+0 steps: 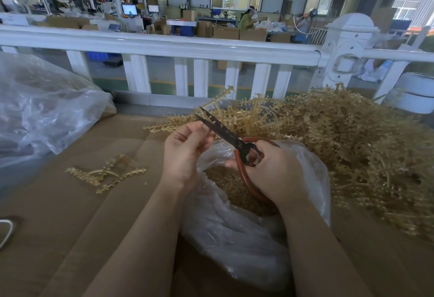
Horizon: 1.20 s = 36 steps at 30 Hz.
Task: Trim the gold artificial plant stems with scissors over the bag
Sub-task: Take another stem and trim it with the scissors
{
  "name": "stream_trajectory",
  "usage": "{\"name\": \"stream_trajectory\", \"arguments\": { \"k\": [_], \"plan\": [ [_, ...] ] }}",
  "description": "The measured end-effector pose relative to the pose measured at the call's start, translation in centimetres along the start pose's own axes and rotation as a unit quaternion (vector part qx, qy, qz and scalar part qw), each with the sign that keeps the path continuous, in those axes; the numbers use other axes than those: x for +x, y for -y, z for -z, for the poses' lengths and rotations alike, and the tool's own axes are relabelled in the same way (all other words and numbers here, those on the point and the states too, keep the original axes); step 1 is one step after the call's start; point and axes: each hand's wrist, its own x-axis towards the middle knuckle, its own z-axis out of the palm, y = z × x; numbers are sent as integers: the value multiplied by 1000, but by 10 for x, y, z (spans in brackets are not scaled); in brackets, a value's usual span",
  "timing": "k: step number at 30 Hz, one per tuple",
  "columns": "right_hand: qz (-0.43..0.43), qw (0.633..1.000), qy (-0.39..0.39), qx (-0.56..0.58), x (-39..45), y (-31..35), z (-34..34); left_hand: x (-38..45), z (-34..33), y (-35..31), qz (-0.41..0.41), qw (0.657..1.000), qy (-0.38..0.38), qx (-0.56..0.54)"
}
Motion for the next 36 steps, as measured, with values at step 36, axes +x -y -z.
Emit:
{"name": "stream_trajectory", "arguments": {
  "k": [36],
  "plan": [
    [31, 997, -34, 62, -3, 0, 1, 0, -1, 1, 61, 995, -44, 73]
  ]
}}
